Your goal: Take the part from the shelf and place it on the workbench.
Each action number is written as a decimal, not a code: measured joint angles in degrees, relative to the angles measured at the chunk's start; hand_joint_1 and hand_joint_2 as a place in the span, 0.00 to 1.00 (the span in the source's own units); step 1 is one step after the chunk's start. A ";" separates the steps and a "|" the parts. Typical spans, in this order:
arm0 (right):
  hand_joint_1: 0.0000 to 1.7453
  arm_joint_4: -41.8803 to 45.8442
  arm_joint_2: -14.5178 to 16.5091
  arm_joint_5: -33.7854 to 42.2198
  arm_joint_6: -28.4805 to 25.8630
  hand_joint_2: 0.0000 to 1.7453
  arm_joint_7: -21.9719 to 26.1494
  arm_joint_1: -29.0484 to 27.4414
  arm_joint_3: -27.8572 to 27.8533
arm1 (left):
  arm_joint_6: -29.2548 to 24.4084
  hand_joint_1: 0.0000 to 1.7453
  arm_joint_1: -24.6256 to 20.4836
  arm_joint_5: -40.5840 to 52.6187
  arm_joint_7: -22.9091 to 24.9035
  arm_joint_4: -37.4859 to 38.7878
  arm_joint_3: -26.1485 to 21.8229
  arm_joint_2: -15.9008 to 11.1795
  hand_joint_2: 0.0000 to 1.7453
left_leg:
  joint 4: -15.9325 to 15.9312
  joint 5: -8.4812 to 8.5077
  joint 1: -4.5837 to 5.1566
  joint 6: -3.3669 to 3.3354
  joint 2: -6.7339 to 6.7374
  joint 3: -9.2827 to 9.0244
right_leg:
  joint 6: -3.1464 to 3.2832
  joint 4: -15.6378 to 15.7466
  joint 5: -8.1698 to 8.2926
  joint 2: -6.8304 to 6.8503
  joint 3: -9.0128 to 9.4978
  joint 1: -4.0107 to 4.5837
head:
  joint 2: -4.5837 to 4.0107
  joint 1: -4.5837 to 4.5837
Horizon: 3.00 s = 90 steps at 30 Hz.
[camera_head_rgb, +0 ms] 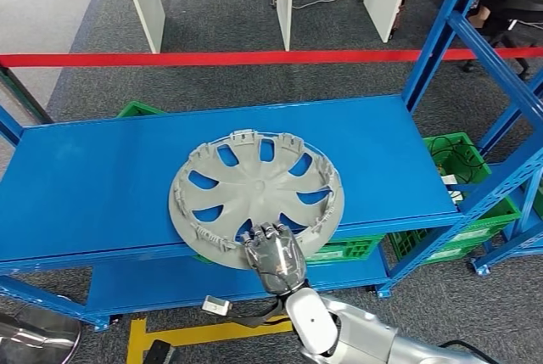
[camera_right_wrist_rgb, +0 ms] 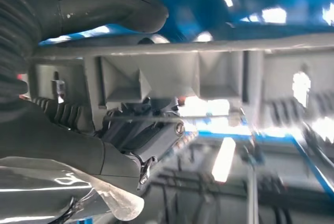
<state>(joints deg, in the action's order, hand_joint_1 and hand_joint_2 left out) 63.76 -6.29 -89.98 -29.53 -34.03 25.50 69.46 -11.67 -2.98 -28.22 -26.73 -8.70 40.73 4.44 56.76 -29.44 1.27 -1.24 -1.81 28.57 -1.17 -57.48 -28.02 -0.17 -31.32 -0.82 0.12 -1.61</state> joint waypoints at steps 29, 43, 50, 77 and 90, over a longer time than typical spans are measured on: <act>1.00 37.09 -3.11 0.28 -8.20 1.00 54.86 -8.47 -23.20 | -0.17 0.00 0.73 -0.52 -0.69 0.00 -0.93 0.65 0.00 | 0.11 -0.08 -0.09 -0.14 -0.12 0.30 | -0.06 0.08 -0.03 0.21 -0.17 0.09 | 0.01 0.00; 1.00 41.88 8.71 0.01 -8.26 1.00 67.44 -24.88 -43.07 | -0.02 0.00 0.69 -0.35 -0.44 0.00 -0.93 0.74 0.00 | 0.12 -0.06 -0.07 -0.18 -0.03 0.30 | -0.11 0.08 0.00 0.08 -0.15 0.09 | 0.00 -0.03; 1.00 41.88 9.09 -0.01 -8.26 1.00 65.98 -25.51 -43.53 | -0.03 0.00 0.68 -0.57 -0.42 0.00 -0.94 0.76 0.00 | 0.12 -0.07 -0.06 -0.18 -0.03 0.31 | -0.12 0.08 0.00 0.08 -0.16 0.09 | 0.00 -0.03; 1.00 39.49 9.09 -0.03 -8.26 1.00 63.33 -25.45 -43.75 | 0.29 0.00 0.54 -0.54 -0.54 0.00 -0.95 0.11 0.00 | -0.04 0.60 0.03 -1.16 0.09 0.41 | -1.15 0.30 0.28 0.09 -0.33 -0.16 | 0.00 -0.03; 1.00 39.67 8.97 -0.01 -8.26 1.00 64.79 -25.65 -44.61 | 0.23 0.00 0.11 -1.05 1.67 0.00 -1.02 0.02 0.00 | 1.09 1.62 -0.01 -0.87 0.35 2.25 | -0.43 -1.25 -0.20 -0.10 0.25 0.33 | 0.00 -0.24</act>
<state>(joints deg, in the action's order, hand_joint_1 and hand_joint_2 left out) 103.43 2.67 -89.98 -37.79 30.76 -0.15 24.85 -11.44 -2.87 -29.28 -25.06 -8.70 39.71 4.46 57.85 -27.82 1.26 -2.10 -1.46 30.83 -1.59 -58.74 -28.22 -0.27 -31.08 -0.49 0.12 -1.85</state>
